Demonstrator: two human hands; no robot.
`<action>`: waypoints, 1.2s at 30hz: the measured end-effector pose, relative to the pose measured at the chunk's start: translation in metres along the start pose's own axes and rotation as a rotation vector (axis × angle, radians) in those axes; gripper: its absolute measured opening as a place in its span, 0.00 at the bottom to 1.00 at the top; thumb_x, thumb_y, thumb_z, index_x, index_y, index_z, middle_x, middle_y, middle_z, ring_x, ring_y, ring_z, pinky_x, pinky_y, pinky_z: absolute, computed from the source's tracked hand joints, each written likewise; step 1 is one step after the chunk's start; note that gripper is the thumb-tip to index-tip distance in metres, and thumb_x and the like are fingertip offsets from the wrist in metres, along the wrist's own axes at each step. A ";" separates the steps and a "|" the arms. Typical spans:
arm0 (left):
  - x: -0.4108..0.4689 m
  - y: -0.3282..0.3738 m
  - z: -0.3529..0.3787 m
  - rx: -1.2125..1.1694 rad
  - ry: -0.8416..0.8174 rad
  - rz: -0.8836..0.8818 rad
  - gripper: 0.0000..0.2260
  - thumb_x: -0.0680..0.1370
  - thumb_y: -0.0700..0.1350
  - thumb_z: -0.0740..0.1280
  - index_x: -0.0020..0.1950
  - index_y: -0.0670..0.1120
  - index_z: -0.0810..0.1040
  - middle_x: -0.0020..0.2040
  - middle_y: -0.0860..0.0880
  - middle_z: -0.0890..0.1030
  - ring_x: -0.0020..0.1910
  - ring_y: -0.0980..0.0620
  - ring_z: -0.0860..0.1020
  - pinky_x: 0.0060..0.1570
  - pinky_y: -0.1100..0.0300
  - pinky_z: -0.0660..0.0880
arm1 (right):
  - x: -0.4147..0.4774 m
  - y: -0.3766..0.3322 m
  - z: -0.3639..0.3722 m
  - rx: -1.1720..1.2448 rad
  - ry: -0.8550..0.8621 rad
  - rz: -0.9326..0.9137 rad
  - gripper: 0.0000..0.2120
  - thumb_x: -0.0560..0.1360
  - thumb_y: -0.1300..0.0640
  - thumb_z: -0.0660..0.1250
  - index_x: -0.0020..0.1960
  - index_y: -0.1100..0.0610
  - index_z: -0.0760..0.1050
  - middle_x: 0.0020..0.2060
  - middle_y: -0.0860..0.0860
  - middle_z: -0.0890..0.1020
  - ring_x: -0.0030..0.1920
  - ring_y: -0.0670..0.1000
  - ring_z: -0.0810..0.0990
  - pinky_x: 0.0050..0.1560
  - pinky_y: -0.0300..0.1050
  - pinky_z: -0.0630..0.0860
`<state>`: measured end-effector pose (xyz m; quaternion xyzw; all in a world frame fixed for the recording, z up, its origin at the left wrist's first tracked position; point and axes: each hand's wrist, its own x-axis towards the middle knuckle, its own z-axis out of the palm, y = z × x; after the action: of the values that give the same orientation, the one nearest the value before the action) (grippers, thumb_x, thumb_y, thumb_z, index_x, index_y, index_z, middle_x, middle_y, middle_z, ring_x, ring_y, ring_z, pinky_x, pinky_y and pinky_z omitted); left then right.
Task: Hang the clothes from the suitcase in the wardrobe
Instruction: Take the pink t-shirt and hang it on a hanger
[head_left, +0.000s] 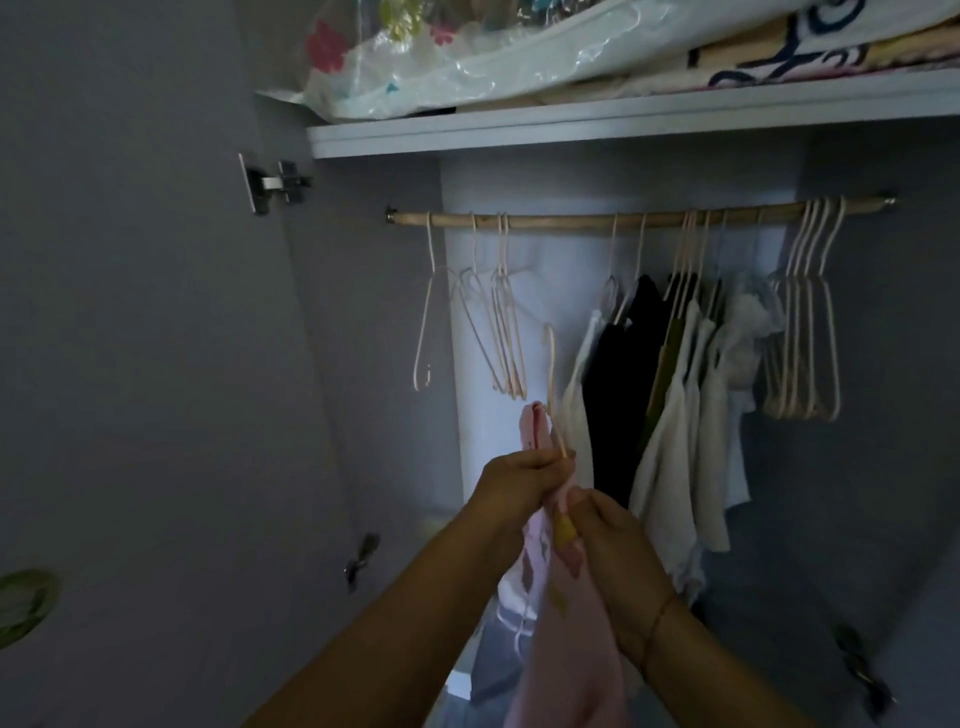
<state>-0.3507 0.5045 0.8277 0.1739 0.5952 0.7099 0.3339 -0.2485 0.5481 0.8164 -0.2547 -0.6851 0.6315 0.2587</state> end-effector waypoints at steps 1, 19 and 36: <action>0.010 0.005 0.002 -0.014 -0.004 -0.001 0.05 0.75 0.36 0.68 0.49 0.40 0.82 0.41 0.47 0.83 0.36 0.56 0.80 0.35 0.69 0.76 | 0.010 -0.004 -0.001 -0.004 -0.001 -0.003 0.13 0.80 0.53 0.57 0.50 0.62 0.74 0.38 0.54 0.76 0.37 0.50 0.73 0.47 0.56 0.76; 0.161 0.109 0.047 -0.089 -0.072 0.099 0.13 0.77 0.40 0.67 0.58 0.34 0.79 0.39 0.44 0.79 0.28 0.56 0.79 0.32 0.67 0.76 | 0.143 -0.061 -0.019 0.264 0.088 -0.190 0.06 0.76 0.62 0.64 0.48 0.56 0.79 0.43 0.57 0.83 0.47 0.58 0.81 0.52 0.54 0.76; 0.241 0.111 0.060 0.038 -0.026 0.133 0.13 0.79 0.45 0.65 0.59 0.39 0.79 0.45 0.46 0.80 0.42 0.52 0.78 0.40 0.62 0.74 | 0.231 -0.048 -0.010 0.155 0.118 -0.201 0.07 0.77 0.60 0.63 0.53 0.57 0.77 0.45 0.56 0.81 0.47 0.54 0.79 0.45 0.42 0.74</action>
<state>-0.5149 0.7048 0.9116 0.2286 0.5912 0.7169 0.2903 -0.4131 0.7085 0.8723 -0.2009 -0.6401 0.6371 0.3795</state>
